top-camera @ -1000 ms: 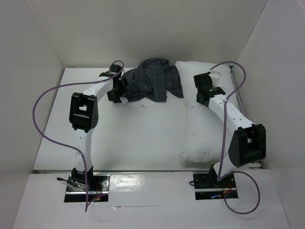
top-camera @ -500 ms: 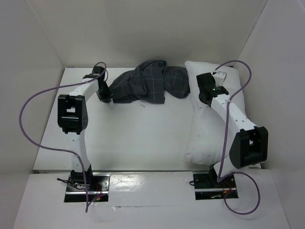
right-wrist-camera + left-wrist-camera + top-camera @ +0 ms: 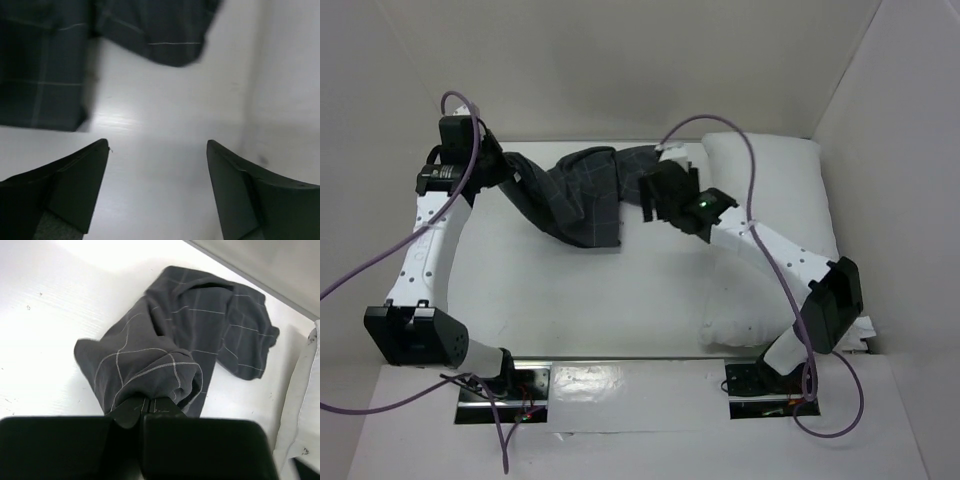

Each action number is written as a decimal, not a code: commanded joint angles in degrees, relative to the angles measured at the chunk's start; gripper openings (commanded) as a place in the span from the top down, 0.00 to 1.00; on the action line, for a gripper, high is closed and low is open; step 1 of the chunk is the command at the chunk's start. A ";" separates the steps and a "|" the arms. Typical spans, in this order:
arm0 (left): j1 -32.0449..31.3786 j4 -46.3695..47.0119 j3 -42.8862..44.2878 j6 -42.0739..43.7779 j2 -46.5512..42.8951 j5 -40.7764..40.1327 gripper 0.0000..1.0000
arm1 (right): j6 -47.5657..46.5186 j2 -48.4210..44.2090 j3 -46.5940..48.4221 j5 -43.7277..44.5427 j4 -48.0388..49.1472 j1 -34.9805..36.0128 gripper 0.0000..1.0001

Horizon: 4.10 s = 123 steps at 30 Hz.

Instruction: Put the pillow into the pillowcase

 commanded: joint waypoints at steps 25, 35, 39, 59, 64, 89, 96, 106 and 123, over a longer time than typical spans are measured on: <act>0.55 -6.42 2.41 4.16 -7.83 3.87 1.00 | -10.02 26.29 11.37 -4.81 34.50 24.36 0.05; 0.55 -8.00 4.25 5.75 -9.50 2.56 1.00 | 1.41 36.42 26.08 9.35 28.07 21.02 0.93; 0.55 -9.05 5.49 6.89 -10.03 1.15 1.00 | -0.69 27.63 18.08 7.61 33.88 18.66 1.00; 3.97 4.10 21.38 0.66 -15.47 33.12 1.00 | -8.72 -18.31 -9.38 -5.58 46.64 8.22 1.00; 3.45 9.39 7.52 -0.58 -13.12 35.16 1.00 | -3.25 -22.83 -21.99 -7.15 40.13 -2.32 1.00; -1.38 12.74 -40.47 -2.43 1.56 22.15 0.13 | 0.00 -18.61 -22.36 -22.37 33.53 -24.68 1.00; -6.48 15.99 -43.12 -7.96 5.34 21.53 0.22 | 0.53 -19.14 -22.45 -21.84 32.82 -24.68 1.00; -9.30 17.50 -43.03 -10.86 9.57 23.47 1.00 | 1.06 -19.67 -21.40 -20.61 31.68 -25.21 1.00; 1.68 -19.15 27.88 -3.05 -12.41 7.39 1.00 | -2.54 -28.44 -12.86 -22.37 27.55 -25.74 1.00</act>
